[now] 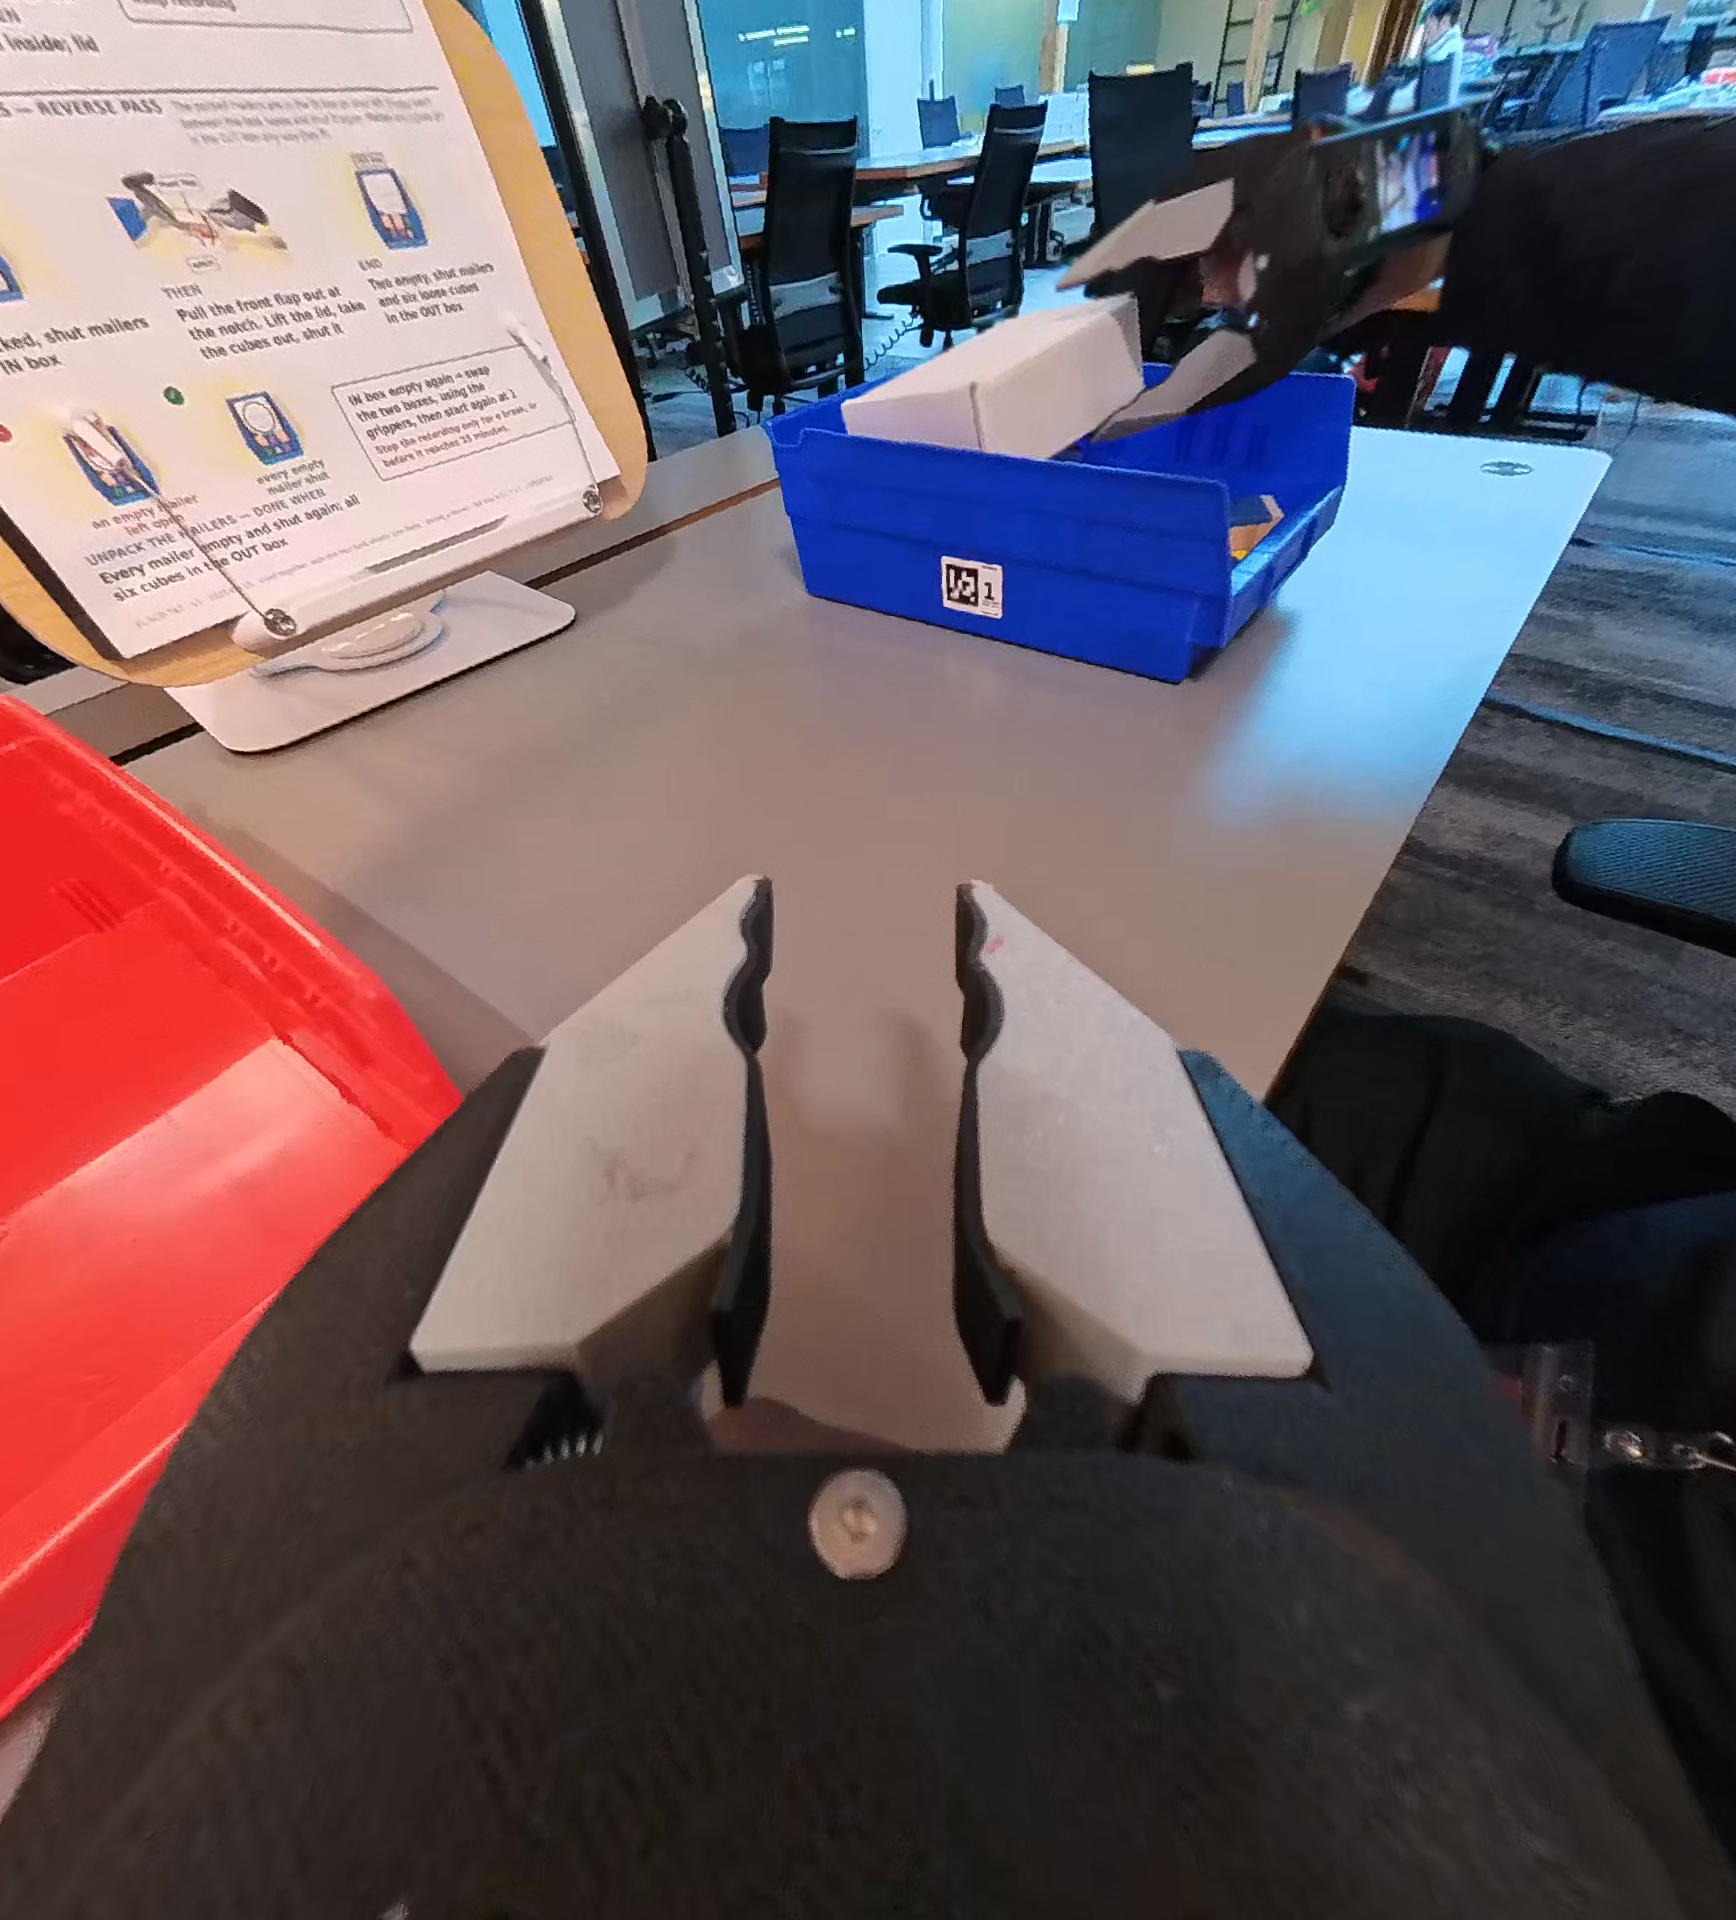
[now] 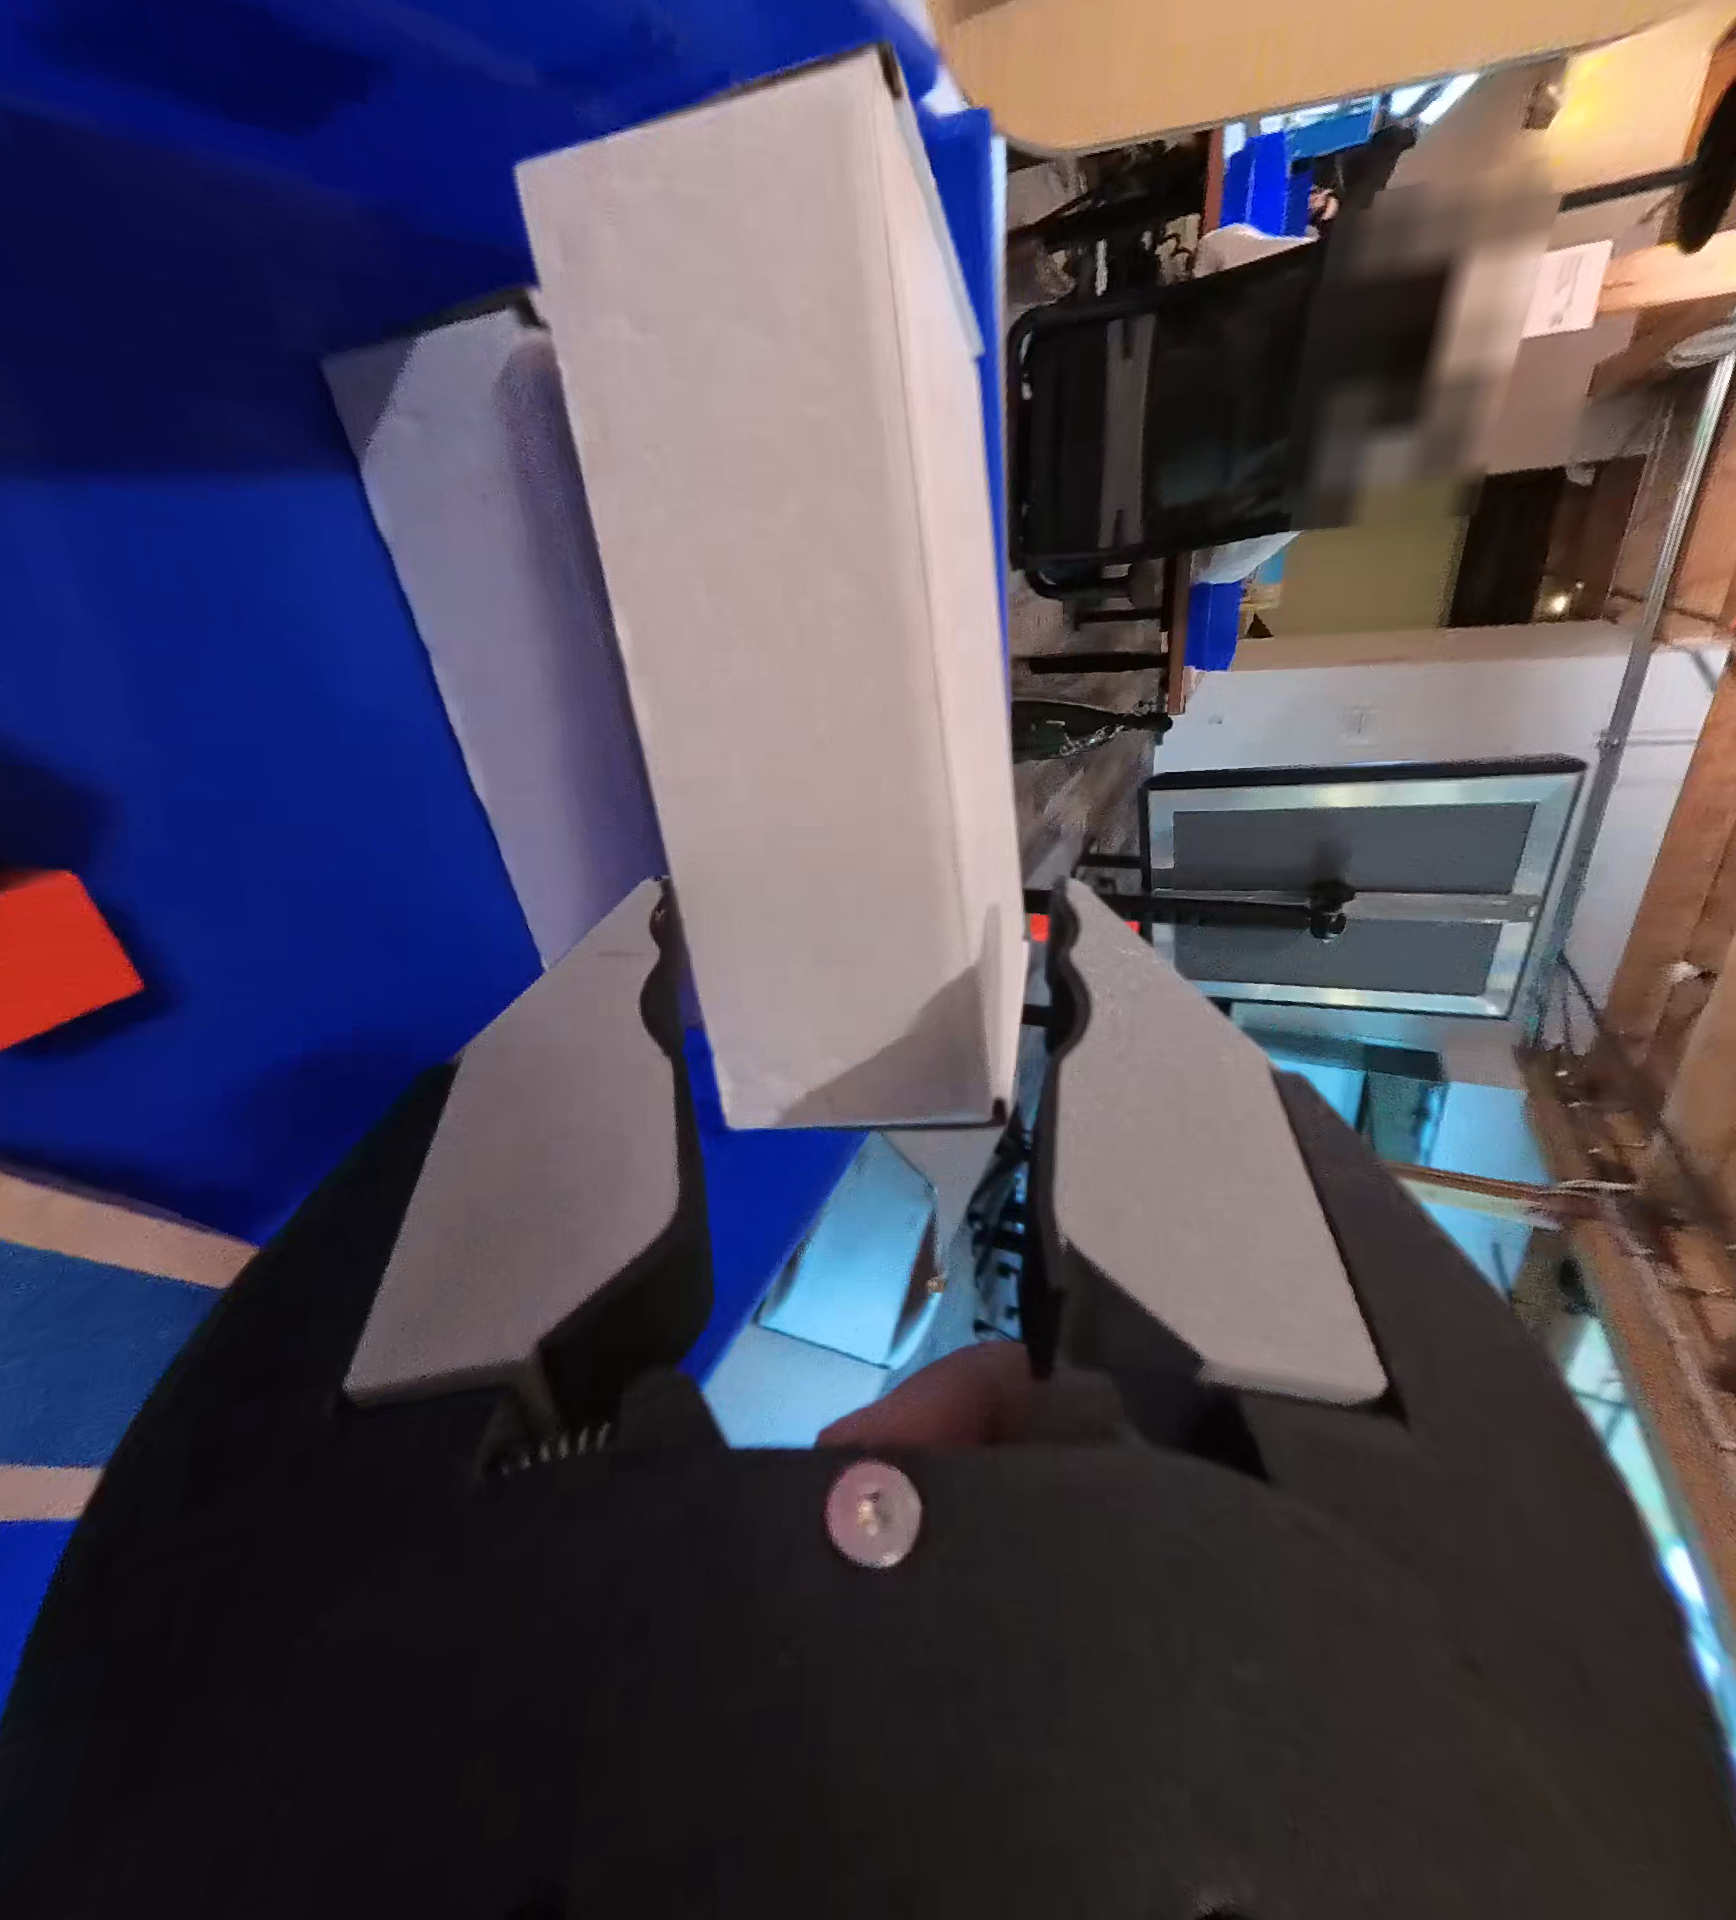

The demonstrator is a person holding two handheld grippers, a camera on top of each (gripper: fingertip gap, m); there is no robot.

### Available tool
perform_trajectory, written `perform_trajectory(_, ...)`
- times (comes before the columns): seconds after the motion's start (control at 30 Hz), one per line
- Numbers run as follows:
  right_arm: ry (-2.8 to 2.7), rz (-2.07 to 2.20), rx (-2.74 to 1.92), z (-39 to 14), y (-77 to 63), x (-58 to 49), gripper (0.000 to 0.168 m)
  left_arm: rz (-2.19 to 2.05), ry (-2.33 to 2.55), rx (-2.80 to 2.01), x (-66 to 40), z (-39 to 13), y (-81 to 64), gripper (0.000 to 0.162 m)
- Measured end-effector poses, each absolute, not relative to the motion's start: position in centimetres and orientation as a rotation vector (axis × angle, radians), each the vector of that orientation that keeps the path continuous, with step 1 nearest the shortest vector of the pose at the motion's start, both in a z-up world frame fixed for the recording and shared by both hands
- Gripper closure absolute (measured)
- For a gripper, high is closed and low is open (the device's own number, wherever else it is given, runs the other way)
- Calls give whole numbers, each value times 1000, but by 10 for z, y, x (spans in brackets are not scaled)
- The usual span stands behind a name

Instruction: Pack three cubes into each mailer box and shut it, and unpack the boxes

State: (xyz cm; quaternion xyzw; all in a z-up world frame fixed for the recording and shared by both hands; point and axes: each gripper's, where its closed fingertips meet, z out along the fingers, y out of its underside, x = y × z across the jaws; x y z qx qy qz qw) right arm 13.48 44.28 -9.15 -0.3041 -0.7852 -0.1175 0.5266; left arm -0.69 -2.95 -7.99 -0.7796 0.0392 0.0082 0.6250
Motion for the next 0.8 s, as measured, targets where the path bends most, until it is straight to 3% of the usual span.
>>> perform_trajectory(0.1,-1821,-182,-803,-86,437,138,115,40,98,-1786,-5,-77,-31,129)
perform_trajectory(0.17,-1822,-199,-872,-96,444,139,111,36,108,-1780,-1,-74,-31,129)
perform_trajectory(0.3,-1912,-343,-939,-130,460,131,89,19,125,-1777,9,-69,-29,129)
perform_trajectory(0.47,-1891,-414,-1052,-124,476,129,69,30,167,-1781,20,-65,-24,129)
perform_trajectory(0.5,-1884,-402,-1060,-119,475,131,72,38,173,-1779,21,-64,-25,129)
perform_trajectory(0.57,-1898,-334,-1045,-112,463,136,101,39,174,-1771,22,-63,-27,130)
perform_trajectory(0.6,-1912,-288,-1018,-110,455,138,105,31,170,-1767,22,-63,-28,130)
perform_trajectory(0.73,-1898,-343,-1042,-113,462,143,104,3,146,-1769,19,-66,-29,130)
perform_trajectory(0.8,-1891,-379,-1085,-122,470,138,86,-3,149,-1775,20,-68,-27,130)
